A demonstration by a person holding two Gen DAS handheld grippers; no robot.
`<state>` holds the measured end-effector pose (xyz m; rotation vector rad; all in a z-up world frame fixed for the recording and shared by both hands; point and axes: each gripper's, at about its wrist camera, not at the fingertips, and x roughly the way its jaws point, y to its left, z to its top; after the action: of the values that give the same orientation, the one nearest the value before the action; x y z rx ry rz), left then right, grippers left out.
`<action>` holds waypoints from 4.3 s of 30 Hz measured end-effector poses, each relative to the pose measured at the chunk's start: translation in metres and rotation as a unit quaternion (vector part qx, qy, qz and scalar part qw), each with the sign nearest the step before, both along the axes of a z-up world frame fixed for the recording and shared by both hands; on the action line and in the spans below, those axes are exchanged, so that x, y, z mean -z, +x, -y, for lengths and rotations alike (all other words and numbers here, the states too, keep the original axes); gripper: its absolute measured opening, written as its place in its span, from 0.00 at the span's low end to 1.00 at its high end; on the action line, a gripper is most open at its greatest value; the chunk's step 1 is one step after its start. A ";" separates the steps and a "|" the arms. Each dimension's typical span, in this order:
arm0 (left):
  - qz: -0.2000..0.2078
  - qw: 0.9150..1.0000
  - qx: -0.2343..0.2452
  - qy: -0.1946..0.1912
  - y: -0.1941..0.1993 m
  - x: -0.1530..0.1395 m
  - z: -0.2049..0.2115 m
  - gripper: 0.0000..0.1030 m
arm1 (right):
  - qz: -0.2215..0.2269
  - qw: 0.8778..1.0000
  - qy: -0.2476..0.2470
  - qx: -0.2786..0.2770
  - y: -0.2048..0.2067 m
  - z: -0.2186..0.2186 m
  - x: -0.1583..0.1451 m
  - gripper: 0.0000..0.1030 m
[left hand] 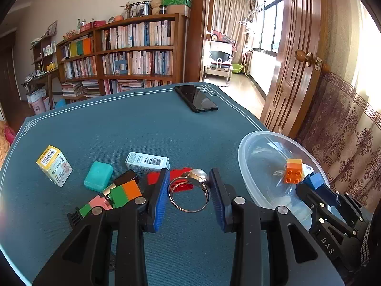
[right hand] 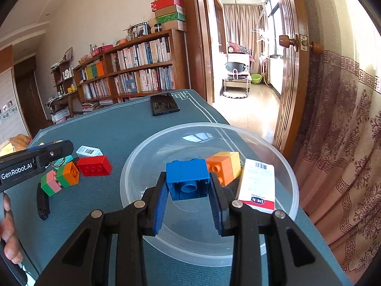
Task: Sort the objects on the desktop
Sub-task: 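Carry the ring and blue brick over the clear bowl with both tools, then open the left tool to drop the ring while the right tool drops the blue brick into the bowl, then withdraw both tools from the bowl back over the table, then grasp the yellow medicine box with the left tool while the right tool grasps the black brush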
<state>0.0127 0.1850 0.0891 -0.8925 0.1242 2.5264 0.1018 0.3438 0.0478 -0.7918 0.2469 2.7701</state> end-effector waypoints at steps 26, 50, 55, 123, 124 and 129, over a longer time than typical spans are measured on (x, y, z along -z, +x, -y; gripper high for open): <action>0.031 0.992 0.104 0.060 0.003 0.002 -0.062 0.73 | 0.018 0.997 -0.028 0.064 -0.004 -0.030 0.007 0.44; 0.003 1.000 0.016 0.012 -0.006 0.007 -0.027 0.73 | 0.007 0.999 -0.005 0.050 -0.005 -0.009 0.010 0.70; -0.006 1.000 0.005 0.014 -0.006 0.004 -0.019 0.73 | 0.007 0.999 -0.005 0.048 -0.006 -0.007 0.013 0.71; 0.027 0.972 -0.233 0.014 -0.100 0.025 0.197 0.73 | 0.057 0.981 -0.033 -0.181 -0.113 0.166 0.028 0.78; 0.028 0.972 -0.233 0.012 -0.101 0.027 0.197 0.73 | 0.061 0.981 -0.036 -0.181 -0.113 0.165 0.030 0.78; 0.029 0.977 -0.213 -0.001 -0.108 0.035 0.188 0.73 | 0.063 0.981 -0.057 -0.175 -0.112 0.154 0.031 0.78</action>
<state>-0.0955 -0.0025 0.0539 -1.0893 -0.0952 2.8865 -0.0104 0.1898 0.0167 -1.1333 0.2670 3.0339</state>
